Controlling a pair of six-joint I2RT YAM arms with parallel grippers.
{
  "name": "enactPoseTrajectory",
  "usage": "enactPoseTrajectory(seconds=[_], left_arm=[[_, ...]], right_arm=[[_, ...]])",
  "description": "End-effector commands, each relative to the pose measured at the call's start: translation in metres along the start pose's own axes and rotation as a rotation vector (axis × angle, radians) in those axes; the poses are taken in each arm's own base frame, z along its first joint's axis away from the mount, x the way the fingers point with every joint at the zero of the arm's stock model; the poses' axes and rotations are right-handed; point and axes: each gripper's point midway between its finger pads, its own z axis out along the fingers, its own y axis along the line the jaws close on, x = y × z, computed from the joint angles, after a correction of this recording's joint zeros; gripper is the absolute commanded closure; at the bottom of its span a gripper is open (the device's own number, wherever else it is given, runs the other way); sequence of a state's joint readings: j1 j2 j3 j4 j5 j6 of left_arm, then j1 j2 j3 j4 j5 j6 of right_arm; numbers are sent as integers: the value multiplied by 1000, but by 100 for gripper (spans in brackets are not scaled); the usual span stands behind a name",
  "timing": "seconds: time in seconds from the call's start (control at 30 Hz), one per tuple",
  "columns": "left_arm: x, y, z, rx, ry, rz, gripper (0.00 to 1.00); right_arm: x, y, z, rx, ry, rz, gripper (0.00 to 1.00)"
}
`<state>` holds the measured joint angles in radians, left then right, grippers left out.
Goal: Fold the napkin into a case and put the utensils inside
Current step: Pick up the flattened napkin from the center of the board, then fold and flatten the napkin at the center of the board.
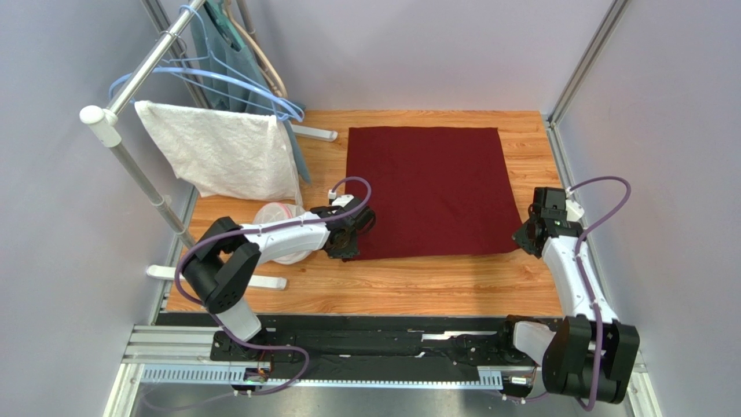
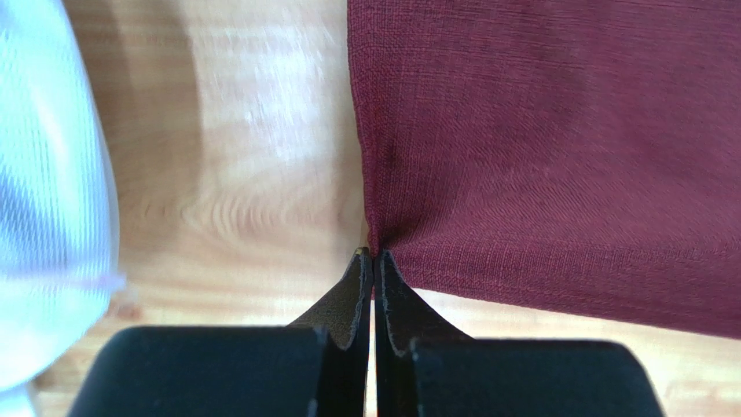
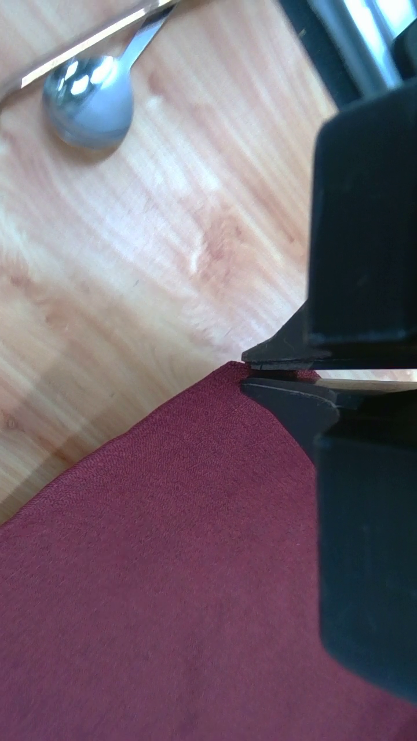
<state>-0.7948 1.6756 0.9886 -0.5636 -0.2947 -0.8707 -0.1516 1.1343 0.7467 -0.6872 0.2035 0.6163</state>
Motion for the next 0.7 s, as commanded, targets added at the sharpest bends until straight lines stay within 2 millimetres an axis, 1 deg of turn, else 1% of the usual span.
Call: enactPoseTrajectory(seconds=[0.0,0.03,0.07,0.1,0.13,0.17,0.2,0.3,0.37,0.5,0.57,0.67], left_arm=[[-6,3,-46,49,-88,70,100],[-2,3,-53,66,-88,94,100],[0,1,-61,94,-88,105,100],[1,2,-75,123,-107,113,100],[6,1,-82,140,-113,135,100],[9,2,-89,152,-115,141,100],[11,7,-100,172,-124,145,100],[18,15,-119,226,-132,157,100],[24,16,-127,273,-123,157,100],[36,21,-144,374,-127,137,100],[37,24,-149,393,-138,131,100],[33,25,-157,421,-166,131,100]], right_arm=[[-9,-26,-34,90,-70,44,100],[-12,-29,-45,77,-101,62,100],[-10,-31,-51,76,-106,86,100],[-4,-35,-56,73,-95,98,100],[-4,-35,-66,36,-125,120,100],[-1,-33,-72,13,-121,141,100],[2,-35,-78,6,-117,143,100],[6,-40,-99,-13,-126,170,100],[11,-34,-109,-73,-117,164,100],[13,-48,-126,-50,-138,166,100],[9,-54,-133,-38,-172,159,100],[10,-54,-139,-81,-205,152,100]])
